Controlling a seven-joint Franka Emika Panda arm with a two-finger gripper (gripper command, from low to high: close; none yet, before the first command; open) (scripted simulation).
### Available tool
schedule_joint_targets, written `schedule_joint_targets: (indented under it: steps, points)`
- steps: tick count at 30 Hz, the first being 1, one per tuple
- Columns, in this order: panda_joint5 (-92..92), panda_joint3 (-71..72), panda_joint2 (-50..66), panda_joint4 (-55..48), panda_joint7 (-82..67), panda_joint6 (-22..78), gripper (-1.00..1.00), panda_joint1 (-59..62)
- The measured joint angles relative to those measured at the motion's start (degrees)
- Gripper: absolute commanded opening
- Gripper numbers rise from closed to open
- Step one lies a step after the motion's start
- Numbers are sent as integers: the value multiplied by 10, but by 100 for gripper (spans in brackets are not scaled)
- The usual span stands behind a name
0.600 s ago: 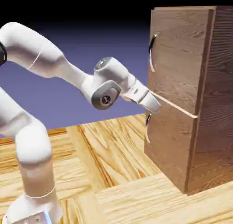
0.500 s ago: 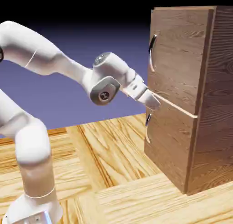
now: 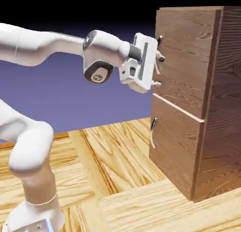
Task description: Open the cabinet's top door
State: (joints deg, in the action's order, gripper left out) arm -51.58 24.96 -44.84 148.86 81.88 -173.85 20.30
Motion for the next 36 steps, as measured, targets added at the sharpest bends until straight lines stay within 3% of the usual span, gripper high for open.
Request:
schedule_joint_targets:
  steps: [33, 36]
  points:
    - [-822, 398, -194, -194, 628, 2, 0, 335]
    - [-835, 411, -195, -210, 635, 8, 0, 360]
